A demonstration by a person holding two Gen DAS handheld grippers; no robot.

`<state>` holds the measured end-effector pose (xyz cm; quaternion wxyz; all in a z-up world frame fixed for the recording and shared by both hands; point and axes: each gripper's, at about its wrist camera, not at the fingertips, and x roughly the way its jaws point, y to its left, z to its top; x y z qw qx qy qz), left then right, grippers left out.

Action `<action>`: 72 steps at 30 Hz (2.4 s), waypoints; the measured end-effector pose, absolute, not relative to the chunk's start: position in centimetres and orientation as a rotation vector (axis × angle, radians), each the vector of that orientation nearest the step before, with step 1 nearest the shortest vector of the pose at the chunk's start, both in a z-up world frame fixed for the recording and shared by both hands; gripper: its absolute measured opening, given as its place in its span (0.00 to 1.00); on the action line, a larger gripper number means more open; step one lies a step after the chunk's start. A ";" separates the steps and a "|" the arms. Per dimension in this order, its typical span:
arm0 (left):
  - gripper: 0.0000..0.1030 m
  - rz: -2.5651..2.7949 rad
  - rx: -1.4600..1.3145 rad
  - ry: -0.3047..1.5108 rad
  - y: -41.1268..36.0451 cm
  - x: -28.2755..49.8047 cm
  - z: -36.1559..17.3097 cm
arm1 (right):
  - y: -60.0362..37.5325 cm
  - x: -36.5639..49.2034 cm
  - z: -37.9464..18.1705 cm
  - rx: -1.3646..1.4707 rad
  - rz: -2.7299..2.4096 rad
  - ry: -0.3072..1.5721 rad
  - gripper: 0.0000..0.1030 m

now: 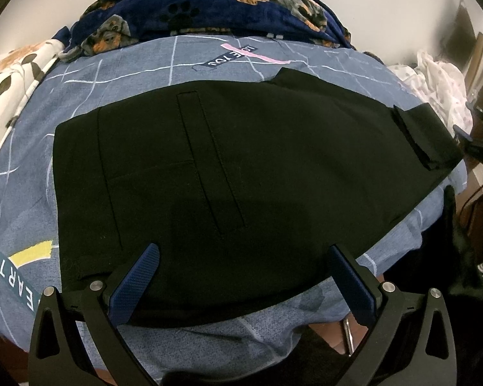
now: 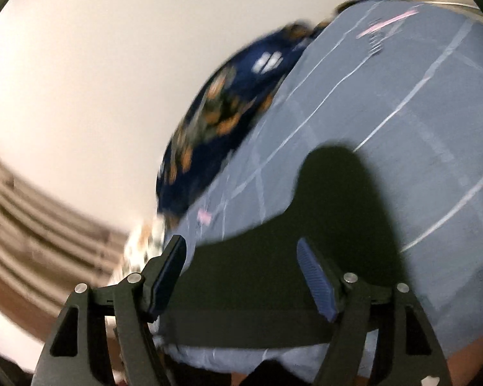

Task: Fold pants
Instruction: 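Lay the hem over the trousers near the waist and open the right gripper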

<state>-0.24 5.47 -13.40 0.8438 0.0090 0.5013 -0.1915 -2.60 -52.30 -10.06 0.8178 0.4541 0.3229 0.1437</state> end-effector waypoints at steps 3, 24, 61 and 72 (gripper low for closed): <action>1.00 -0.405 -0.003 1.061 5.6 -0.1 -13.2 | -55.1 -3.3 -10.2 1.014 0.222 0.647 0.39; 1.00 -0.440 -0.129 1.066 4.7 1.0 -11.5 | -43.9 -2.4 -16.7 1.230 0.480 1.007 0.47; 1.00 -0.483 -0.199 1.107 5.1 0.9 -12.7 | -43.5 -3.5 -20.8 1.551 -0.065 0.973 0.13; 1.00 -0.474 -0.185 1.113 4.9 0.8 -12.8 | -41.9 -3.7 -20.2 1.447 0.093 1.018 0.11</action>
